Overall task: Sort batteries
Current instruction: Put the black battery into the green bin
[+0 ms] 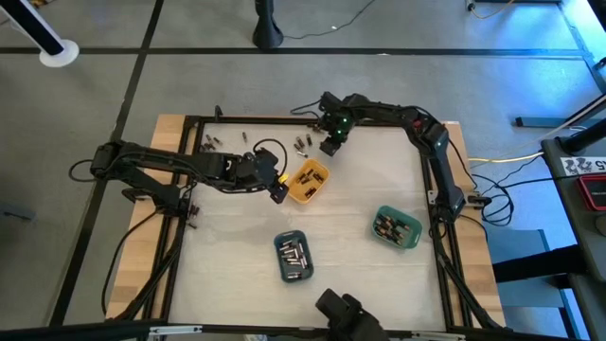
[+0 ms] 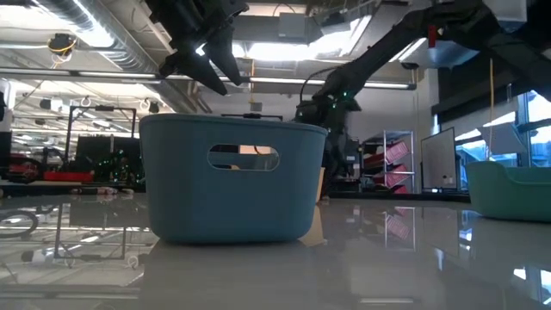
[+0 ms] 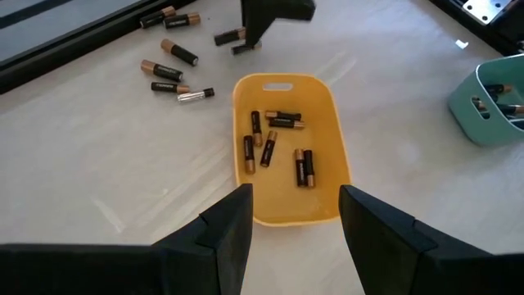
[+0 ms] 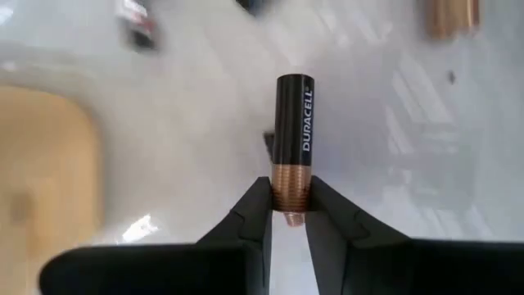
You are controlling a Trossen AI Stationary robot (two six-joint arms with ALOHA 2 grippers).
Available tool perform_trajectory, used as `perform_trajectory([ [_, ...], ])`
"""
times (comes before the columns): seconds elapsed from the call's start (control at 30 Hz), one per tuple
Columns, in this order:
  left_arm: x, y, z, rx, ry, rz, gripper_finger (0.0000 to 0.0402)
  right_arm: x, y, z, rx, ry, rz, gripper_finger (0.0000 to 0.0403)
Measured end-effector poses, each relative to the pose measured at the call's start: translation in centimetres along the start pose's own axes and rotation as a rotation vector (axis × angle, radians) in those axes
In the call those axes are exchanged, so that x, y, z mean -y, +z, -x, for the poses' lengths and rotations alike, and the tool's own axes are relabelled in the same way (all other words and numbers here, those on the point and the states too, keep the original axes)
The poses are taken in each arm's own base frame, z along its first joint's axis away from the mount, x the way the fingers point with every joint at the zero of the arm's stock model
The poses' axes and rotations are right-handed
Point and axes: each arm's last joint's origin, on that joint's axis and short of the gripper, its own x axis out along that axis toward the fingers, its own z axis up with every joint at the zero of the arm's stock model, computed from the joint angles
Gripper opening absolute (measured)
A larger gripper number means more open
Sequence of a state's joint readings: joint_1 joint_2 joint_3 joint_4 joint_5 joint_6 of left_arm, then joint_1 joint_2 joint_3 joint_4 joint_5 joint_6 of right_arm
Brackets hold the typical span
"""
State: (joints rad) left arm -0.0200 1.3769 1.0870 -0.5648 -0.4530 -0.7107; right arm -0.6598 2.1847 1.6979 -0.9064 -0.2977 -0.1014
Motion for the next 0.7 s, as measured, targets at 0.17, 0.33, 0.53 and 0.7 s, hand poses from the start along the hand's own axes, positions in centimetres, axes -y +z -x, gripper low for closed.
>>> perform_trajectory([
  [0.17, 0.0, 0.0, 0.0, 0.005, -0.004, 0.003, 0.0172, -0.5, -0.2, 2.2, 0.01, -0.07, 0.01, 0.005],
  [0.33, 0.2, -0.1, 0.1, 0.005, -0.009, 0.003, 0.0172, -1.2, -0.3, 3.5, 0.049, 0.042, 0.048, 0.005],
  [0.53, 0.5, -0.4, 0.3, 0.0, -0.021, -0.008, 0.0172, -2.1, -1.0, 5.4, 0.044, 0.128, 0.066, 0.0051],
  [0.7, 0.7, -0.5, 0.4, -0.003, -0.025, -0.01, 0.0172, -4.3, -3.1, 8.5, -0.043, 0.236, 0.102, 0.0052],
])
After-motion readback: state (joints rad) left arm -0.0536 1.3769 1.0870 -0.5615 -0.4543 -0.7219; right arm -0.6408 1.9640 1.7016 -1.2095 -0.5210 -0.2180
